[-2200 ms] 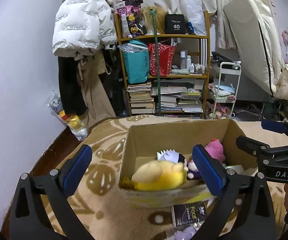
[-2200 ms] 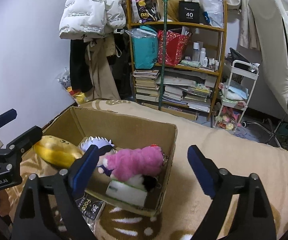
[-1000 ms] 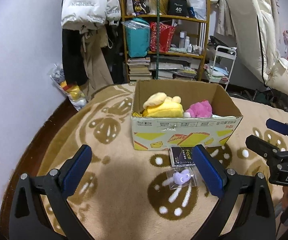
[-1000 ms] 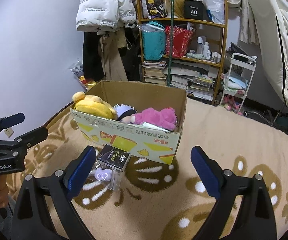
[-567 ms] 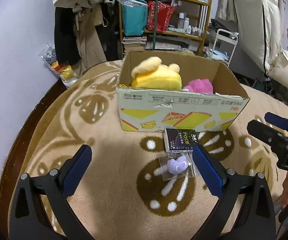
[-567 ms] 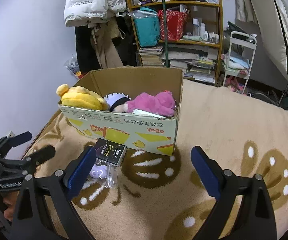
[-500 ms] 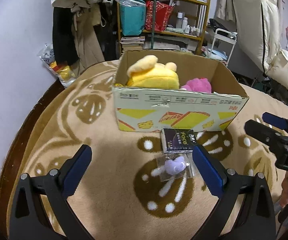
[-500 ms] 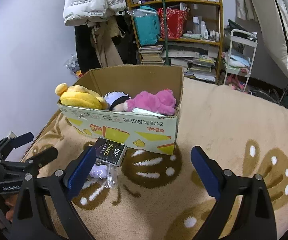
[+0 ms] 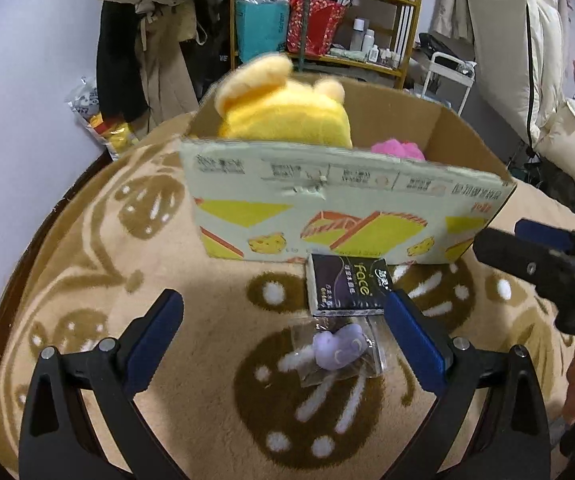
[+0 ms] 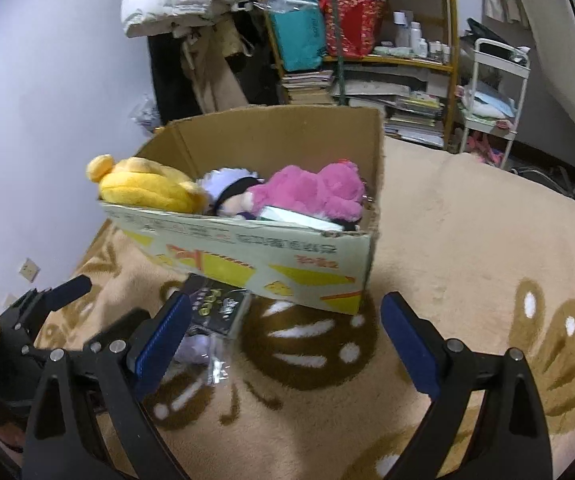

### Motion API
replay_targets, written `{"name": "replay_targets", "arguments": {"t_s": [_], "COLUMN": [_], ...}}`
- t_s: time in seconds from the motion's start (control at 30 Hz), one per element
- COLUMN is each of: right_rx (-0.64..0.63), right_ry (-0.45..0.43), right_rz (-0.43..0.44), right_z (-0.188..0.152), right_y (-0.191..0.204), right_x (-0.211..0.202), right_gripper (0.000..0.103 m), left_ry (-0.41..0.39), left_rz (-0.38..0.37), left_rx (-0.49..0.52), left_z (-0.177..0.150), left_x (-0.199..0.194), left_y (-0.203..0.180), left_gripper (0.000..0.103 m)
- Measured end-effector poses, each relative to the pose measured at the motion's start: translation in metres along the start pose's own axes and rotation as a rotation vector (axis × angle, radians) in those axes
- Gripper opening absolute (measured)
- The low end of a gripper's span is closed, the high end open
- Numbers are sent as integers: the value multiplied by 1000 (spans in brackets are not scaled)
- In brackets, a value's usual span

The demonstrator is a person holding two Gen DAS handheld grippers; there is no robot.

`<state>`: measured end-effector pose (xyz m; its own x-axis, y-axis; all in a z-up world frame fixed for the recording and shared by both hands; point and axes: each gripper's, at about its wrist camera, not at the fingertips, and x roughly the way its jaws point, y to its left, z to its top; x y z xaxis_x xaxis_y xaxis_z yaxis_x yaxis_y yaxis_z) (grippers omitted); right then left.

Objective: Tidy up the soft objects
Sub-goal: 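Move both tools back to the black tissue pack and bagged purple toy, then grasp the bagged purple toy with the left tool while the right tool grasps the black tissue pack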

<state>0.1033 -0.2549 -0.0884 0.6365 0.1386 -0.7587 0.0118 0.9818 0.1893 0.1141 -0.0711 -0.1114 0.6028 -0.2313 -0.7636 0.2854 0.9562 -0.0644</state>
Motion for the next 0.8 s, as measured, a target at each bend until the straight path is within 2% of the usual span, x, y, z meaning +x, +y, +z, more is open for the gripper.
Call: {"name": "replay_targets", "arguments": {"t_s": [0.17,0.47,0.8], "right_rx": [-1,37,49], "right_ry": [42,85,122], "right_rz": [8,39,53], "right_z": [-1,-1,-2], "right_y": [-4,-15,-18], "right_x": [14,34,50], "right_gripper": [100,100,100], "left_ry": [35,86,120], "left_rz": [-28,-54,-53], "left_rx": [-26,-13,-4], "left_z": [-7,-16,-20], "left_x": [18,42,60], "left_y": [-3,-9,-17], "left_gripper": [100,100,100]}}
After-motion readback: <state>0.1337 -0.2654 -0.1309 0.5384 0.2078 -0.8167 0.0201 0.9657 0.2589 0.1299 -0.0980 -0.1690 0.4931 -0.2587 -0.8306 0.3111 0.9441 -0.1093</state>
